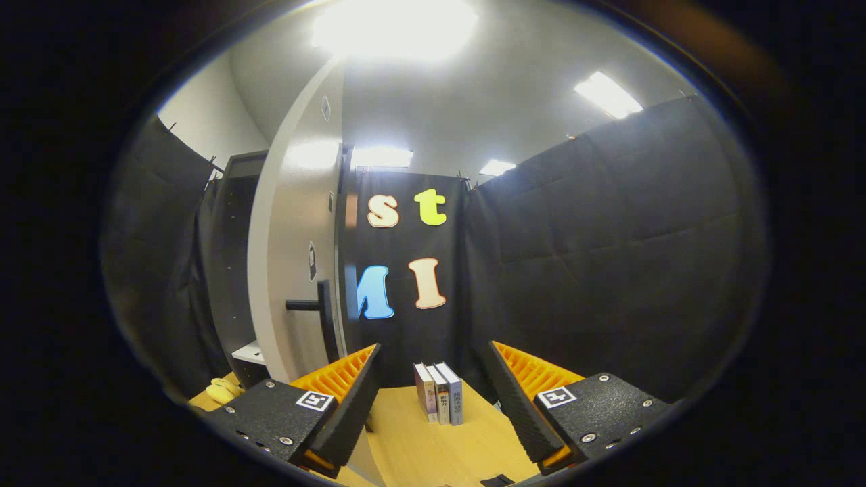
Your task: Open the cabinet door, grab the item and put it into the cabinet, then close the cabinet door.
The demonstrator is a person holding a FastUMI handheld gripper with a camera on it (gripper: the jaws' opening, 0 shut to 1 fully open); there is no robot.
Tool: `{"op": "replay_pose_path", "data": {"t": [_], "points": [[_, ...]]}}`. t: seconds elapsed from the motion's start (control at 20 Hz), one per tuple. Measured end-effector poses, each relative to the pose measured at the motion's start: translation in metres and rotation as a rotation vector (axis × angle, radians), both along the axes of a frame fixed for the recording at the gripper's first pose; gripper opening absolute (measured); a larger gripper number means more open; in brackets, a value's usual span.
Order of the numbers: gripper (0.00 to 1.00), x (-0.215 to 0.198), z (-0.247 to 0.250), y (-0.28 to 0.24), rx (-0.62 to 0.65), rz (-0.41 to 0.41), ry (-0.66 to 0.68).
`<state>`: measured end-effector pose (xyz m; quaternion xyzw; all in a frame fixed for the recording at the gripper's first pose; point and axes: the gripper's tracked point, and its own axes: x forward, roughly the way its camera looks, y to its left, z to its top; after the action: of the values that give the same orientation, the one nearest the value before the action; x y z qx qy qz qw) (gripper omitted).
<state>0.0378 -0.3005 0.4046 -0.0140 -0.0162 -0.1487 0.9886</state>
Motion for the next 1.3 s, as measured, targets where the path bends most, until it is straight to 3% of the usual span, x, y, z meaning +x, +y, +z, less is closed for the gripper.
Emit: {"op": "replay_pose_path", "data": {"t": [0.25, 0.4, 0.75, 1.3], "points": [[0.93, 0.030, -0.020, 0.011, 0.044, 0.013, 0.058], [0.90, 0.027, -0.015, 0.022, -0.006, 0.017, 0.041], [0.90, 0.034, -0.019, 0.089, -0.004, 0.153, 0.049], [0.90, 0.052, -0.023, 0.153, 0.019, 0.273, 0.075]]}}
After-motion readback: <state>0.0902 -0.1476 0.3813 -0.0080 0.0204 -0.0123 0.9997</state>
